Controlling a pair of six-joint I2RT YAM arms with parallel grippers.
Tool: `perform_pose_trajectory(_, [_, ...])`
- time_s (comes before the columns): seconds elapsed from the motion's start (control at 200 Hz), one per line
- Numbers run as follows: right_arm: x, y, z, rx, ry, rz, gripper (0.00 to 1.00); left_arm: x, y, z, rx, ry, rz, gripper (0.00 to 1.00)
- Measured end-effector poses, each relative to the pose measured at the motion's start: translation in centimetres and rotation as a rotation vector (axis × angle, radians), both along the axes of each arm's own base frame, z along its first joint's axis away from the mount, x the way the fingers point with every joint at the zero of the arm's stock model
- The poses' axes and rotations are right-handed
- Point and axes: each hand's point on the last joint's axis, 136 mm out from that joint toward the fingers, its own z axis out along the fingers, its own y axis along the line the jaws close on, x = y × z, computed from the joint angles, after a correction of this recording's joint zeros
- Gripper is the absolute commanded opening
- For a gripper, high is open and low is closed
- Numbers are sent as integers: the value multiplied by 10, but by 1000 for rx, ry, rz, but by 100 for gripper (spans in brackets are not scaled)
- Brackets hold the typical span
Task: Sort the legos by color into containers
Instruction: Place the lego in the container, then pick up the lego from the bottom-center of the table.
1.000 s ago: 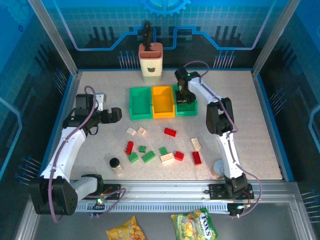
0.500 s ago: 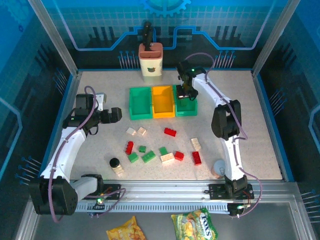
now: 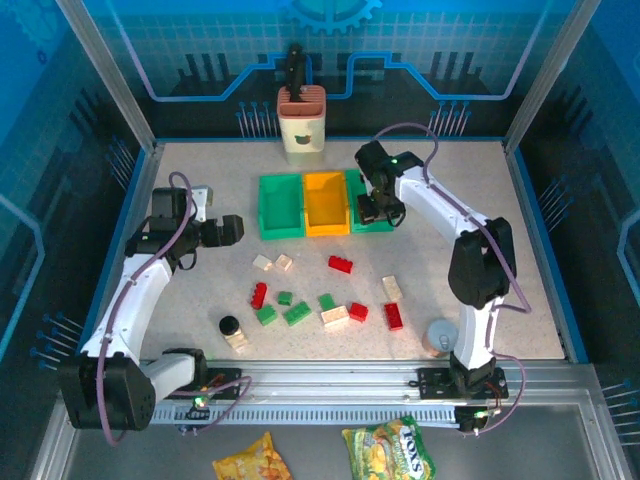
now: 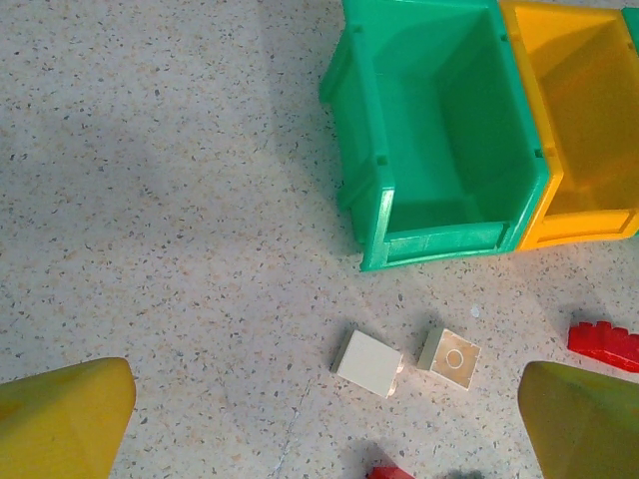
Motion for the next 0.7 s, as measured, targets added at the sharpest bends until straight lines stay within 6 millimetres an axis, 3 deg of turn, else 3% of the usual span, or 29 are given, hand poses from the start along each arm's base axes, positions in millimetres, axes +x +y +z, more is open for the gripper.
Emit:
perform_pose_trajectory(0.195, [-39,1,-3,-7,22,39,44,0,0,-1,0,2,0,99])
perform_pose_trajectory(0.47, [-90,9,-25,-29,94,88,44,1,0,-4,-1,13,0,99])
perform_pose_trajectory(0.7, [-119,3,-44,-36,146,71,44,1,0,-4,-1,13,0,99])
